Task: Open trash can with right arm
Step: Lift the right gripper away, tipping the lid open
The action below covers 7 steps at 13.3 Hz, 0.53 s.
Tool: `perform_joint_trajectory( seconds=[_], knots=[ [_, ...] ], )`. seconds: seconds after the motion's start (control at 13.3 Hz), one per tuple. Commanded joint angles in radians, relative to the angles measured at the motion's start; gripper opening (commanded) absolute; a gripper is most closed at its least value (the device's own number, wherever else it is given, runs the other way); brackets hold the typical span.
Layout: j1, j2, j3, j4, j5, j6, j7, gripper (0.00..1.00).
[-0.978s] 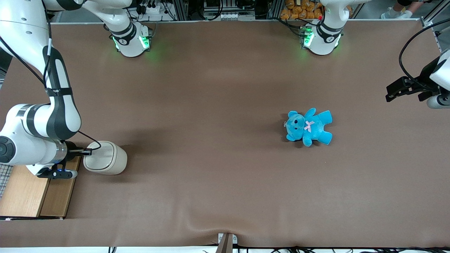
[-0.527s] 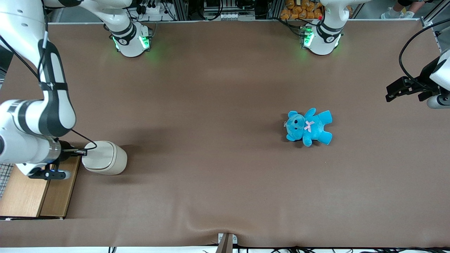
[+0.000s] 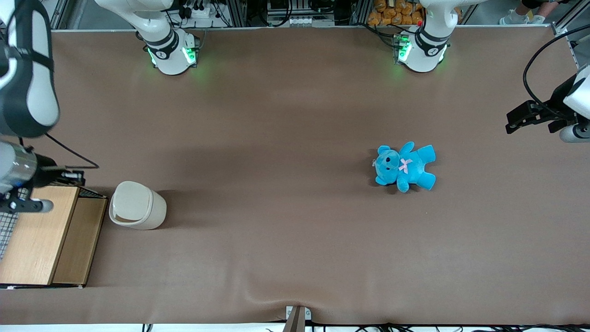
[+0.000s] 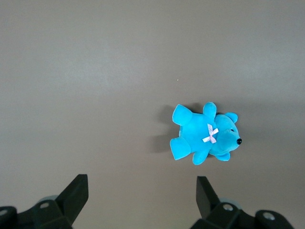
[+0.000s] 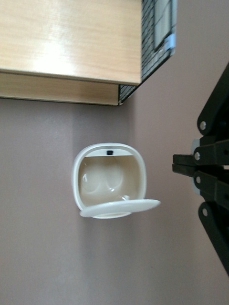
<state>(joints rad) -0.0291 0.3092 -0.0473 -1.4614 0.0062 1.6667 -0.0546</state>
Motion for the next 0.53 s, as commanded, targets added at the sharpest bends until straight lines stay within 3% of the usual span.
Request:
perform_joint_trajectory(
  seconds=[0.0,0.45],
  knots=[
    [-0.006,-0.093,0.004,-0.023,0.001,-0.033,-0.014,1.0],
    [-0.002,-0.165,0.004,0.077,0.008,-0.241,0.004,1.0]
  ],
)
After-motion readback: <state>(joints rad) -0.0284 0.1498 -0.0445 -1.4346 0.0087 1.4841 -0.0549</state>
